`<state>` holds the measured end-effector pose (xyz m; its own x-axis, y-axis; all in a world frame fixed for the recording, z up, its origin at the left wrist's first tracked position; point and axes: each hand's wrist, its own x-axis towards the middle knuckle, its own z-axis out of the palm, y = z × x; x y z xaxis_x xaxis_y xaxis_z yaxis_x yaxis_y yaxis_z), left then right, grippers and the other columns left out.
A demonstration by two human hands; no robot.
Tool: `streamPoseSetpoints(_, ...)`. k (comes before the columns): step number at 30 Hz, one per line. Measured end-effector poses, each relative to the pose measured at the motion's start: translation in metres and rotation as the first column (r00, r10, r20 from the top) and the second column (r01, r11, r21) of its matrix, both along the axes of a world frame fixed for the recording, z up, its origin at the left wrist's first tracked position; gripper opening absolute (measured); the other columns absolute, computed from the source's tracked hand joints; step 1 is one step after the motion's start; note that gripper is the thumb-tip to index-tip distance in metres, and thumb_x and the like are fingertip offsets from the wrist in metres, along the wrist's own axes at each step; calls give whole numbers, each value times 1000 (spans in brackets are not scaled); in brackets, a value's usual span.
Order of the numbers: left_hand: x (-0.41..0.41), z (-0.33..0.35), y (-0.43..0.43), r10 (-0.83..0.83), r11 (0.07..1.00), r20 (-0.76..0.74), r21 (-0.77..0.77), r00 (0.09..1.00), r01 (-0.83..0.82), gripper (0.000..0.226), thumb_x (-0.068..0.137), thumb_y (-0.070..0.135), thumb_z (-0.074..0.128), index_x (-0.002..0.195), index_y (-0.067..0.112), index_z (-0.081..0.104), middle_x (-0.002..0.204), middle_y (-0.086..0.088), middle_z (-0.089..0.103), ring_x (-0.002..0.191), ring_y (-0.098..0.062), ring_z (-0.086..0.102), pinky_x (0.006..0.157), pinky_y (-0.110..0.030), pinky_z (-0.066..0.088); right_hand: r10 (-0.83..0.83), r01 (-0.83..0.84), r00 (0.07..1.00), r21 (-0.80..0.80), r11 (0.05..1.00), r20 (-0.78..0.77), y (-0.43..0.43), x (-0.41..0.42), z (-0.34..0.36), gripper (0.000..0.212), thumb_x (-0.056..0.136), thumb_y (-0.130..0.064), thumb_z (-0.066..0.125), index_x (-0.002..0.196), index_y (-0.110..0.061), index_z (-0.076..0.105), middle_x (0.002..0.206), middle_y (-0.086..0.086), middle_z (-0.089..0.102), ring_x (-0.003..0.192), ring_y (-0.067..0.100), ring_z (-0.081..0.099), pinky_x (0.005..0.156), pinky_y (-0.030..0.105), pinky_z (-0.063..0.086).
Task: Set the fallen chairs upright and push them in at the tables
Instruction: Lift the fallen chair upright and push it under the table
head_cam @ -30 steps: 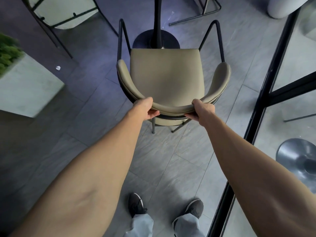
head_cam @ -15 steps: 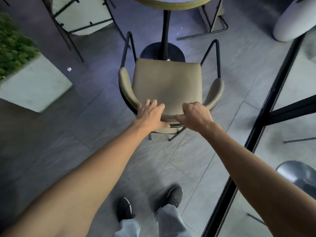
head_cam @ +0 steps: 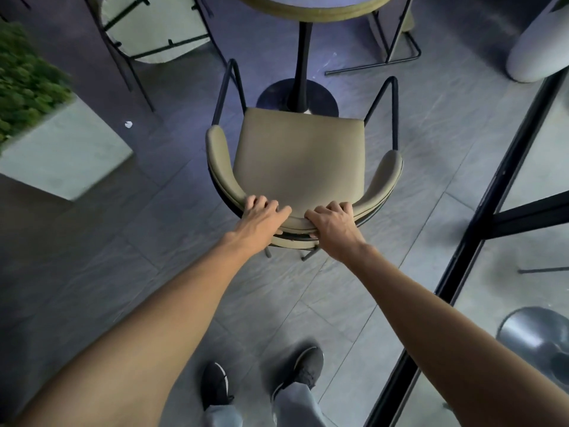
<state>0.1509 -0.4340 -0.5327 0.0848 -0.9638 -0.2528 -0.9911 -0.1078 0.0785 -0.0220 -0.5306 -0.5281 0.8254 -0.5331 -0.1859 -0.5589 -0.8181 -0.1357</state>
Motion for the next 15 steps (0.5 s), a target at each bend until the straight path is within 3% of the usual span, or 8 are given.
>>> streamPoseSetpoints(15,59,6,-91,45,999,-16,29,999,-44,22,96,21,59,117,21,50,108,-7,60,107,-30,47,96,-44,30,-31,32,999,26,999,-23,-86,64,4,15,92,-17,58,105,-24,59,94,-6,63,95,24,51,90,41,34)
